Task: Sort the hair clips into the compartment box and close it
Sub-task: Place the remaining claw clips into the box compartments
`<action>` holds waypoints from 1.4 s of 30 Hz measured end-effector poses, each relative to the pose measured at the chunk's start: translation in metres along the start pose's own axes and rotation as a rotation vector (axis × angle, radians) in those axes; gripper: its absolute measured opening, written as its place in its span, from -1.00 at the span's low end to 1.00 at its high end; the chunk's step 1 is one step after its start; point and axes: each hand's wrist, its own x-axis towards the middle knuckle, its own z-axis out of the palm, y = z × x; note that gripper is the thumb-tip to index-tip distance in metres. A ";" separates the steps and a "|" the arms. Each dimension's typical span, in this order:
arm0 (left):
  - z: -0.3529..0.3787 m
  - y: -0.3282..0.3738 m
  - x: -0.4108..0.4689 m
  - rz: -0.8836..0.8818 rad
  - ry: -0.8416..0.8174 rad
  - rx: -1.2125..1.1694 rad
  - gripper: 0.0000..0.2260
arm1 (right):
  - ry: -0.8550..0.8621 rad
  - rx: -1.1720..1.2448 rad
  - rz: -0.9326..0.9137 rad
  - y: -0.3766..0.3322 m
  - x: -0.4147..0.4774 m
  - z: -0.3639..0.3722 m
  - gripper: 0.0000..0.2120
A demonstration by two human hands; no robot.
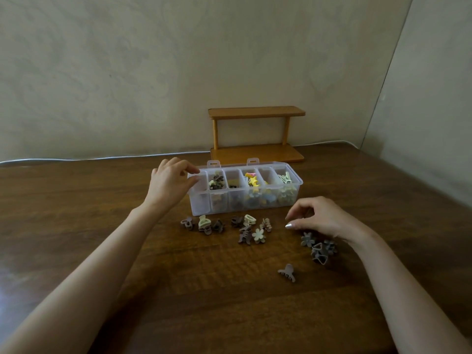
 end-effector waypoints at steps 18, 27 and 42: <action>0.046 0.104 -0.065 0.524 -0.111 -0.172 -0.64 | 0.068 0.615 -0.228 -0.008 0.000 0.007 -0.67; 0.049 0.100 -0.066 0.482 -0.061 -0.239 -0.71 | -0.025 0.724 -0.213 -0.017 -0.004 0.009 -0.66; 0.019 0.066 -0.015 0.066 0.090 -0.236 -0.75 | 0.202 0.601 -0.143 -0.009 -0.002 0.005 -0.88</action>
